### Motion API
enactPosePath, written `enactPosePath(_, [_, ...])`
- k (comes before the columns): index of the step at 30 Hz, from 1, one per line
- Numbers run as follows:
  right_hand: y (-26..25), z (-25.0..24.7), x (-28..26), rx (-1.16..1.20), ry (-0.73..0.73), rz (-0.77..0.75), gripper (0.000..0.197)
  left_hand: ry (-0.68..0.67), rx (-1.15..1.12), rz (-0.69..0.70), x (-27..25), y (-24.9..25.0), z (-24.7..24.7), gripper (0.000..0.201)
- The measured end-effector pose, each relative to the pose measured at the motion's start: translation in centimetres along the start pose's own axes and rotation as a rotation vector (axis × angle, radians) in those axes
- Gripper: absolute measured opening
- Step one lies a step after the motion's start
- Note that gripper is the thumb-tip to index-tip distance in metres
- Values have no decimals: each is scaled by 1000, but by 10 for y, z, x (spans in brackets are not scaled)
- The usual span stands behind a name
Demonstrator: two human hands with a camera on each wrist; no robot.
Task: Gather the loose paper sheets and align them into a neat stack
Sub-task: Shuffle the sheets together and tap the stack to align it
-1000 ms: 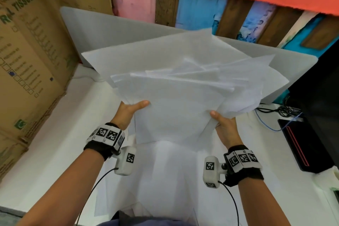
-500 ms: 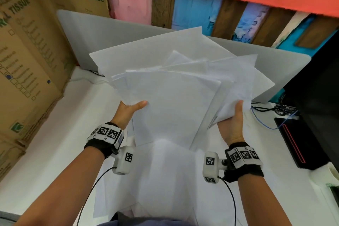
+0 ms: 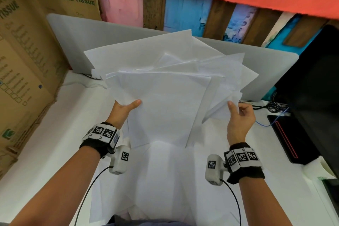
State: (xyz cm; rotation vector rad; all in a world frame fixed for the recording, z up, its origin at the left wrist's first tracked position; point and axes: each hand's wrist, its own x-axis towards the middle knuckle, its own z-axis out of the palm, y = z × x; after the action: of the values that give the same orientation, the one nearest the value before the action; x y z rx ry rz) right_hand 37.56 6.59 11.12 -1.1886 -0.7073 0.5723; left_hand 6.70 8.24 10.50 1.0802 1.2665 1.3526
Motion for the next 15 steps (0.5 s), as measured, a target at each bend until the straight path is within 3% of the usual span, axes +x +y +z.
enactPosePath(8, [-38, 8, 7, 102, 13, -132, 24, -5, -15, -18, 3, -2, -2, 31])
enactPosePath(11, [-17, 6, 0, 245, -95, 127, 26, 10, -50, -28, 4, -3, -2, 40])
enactPosePath(13, [4, 5, -11, 189, -204, 294, 15, 11, -54, -32, 5, -4, -3, 43])
enactPosePath(15, [13, 4, -17, 118, -238, 333, 5, 13, -54, -32, 4, -4, -3, 41])
